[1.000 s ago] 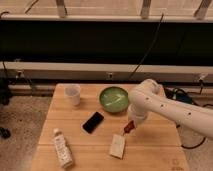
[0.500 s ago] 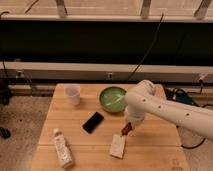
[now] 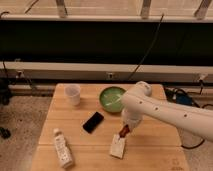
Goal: Place the pepper on the white sponge
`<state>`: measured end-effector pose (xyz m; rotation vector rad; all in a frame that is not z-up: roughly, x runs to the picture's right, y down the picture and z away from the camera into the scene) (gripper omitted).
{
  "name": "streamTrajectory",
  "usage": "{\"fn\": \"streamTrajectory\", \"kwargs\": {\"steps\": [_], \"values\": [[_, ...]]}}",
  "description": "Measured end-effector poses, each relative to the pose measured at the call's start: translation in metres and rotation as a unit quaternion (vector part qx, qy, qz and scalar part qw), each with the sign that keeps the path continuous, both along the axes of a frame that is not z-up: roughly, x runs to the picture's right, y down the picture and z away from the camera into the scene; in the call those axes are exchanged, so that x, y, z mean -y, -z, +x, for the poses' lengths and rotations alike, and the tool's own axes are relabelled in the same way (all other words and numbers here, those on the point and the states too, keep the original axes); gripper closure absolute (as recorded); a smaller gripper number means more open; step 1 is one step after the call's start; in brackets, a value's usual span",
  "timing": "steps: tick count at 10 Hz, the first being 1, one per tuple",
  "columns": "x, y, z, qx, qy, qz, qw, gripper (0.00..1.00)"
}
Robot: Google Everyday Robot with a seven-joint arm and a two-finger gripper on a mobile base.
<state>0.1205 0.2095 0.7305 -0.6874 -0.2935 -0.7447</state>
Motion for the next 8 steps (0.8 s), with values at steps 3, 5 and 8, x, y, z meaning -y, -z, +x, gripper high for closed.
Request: {"fn": "streamTrajectory", "kwargs": {"steps": [3, 5, 8], "values": [[-0.008, 0.004, -0.007, 0.002, 0.009, -0.003, 1.0000, 1.00], [-0.011, 0.004, -0.010, 0.004, 0.013, -0.004, 0.9999, 1.00], [-0.017, 0.004, -0.015, 0.007, 0.017, -0.007, 0.9998, 1.00]]}}
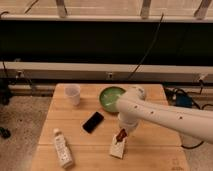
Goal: Place the pepper on the white sponge
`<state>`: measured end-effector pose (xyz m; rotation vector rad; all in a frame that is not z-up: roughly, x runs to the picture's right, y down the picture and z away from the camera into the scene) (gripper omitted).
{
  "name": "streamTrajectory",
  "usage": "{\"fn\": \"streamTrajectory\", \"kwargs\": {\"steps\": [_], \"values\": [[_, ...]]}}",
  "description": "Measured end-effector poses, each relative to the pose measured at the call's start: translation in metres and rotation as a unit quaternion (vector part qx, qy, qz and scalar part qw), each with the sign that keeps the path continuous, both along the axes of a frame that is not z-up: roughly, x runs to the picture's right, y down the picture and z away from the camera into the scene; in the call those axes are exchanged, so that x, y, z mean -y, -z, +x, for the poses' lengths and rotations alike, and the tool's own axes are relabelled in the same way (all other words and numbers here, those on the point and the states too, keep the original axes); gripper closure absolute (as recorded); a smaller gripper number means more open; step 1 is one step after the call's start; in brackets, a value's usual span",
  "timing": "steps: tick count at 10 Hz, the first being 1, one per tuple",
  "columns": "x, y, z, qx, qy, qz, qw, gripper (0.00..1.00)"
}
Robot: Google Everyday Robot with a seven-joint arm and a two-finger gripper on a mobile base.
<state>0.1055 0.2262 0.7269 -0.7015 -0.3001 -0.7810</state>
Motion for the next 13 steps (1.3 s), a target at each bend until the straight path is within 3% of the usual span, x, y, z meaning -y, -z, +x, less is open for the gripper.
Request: {"fn": "streamTrajectory", "kwargs": {"steps": [13], "values": [[-0.032, -0.011, -0.013, 0.007, 0.013, -0.013, 0.9998, 1.00]]}}
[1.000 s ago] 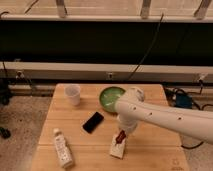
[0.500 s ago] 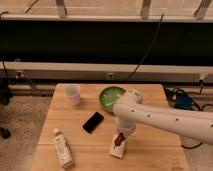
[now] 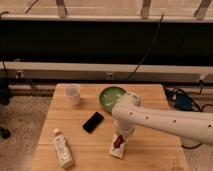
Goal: Place the pepper on the white sponge
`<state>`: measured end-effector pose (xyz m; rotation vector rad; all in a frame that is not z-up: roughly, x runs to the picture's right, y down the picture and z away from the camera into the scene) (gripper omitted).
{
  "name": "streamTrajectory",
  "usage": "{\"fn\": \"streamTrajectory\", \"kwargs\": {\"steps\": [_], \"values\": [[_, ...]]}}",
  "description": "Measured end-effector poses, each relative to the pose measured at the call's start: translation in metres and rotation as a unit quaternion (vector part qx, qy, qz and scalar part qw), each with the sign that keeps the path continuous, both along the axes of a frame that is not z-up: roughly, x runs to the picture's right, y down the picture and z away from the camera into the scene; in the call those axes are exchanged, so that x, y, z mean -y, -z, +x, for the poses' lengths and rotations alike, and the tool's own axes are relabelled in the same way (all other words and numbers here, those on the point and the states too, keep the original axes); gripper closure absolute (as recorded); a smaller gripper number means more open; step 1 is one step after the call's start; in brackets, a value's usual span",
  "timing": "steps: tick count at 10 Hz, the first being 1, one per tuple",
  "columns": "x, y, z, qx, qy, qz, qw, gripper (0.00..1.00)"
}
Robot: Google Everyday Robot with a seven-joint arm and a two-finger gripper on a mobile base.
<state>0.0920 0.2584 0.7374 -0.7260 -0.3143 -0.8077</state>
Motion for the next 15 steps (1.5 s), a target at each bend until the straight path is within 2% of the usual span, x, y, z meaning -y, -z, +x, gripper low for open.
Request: {"fn": "streamTrajectory", "kwargs": {"steps": [13, 14, 15], "values": [[-0.017, -0.004, -0.006, 0.008, 0.001, 0.001, 1.0000, 0.99], [-0.017, -0.004, -0.007, 0.009, 0.000, 0.002, 1.0000, 0.92], [-0.018, -0.004, -0.008, 0.010, 0.000, 0.002, 0.9999, 0.80]]}}
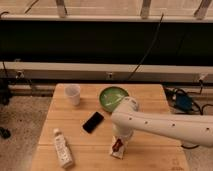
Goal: Place the pepper on the white sponge
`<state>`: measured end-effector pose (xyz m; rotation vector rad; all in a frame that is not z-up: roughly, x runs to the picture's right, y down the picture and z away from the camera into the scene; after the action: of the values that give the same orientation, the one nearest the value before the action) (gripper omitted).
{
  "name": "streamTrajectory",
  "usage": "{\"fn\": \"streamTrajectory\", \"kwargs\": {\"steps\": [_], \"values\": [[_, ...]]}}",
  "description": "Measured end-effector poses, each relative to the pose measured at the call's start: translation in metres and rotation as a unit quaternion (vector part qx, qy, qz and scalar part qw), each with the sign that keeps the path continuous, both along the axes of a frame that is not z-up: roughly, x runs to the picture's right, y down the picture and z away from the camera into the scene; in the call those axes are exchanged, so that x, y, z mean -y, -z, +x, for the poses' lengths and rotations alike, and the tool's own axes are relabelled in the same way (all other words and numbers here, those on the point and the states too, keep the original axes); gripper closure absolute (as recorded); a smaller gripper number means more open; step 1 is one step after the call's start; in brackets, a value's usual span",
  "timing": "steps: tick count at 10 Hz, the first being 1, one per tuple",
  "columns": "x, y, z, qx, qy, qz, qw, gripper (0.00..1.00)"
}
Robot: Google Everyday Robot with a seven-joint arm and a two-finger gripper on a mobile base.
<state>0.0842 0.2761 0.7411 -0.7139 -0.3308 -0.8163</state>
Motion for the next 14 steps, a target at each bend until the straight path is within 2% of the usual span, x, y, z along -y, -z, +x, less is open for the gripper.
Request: {"fn": "streamTrajectory", "kwargs": {"steps": [2, 12, 14], "values": [[-0.0002, -0.0004, -0.0008, 0.001, -0.001, 0.001, 1.0000, 0.68], [0.0009, -0.0031, -0.0023, 0.007, -0.012, 0.007, 0.9999, 0.67], [0.0018, -0.0038, -0.0028, 0.008, -0.013, 0.008, 0.9998, 0.50]]}}
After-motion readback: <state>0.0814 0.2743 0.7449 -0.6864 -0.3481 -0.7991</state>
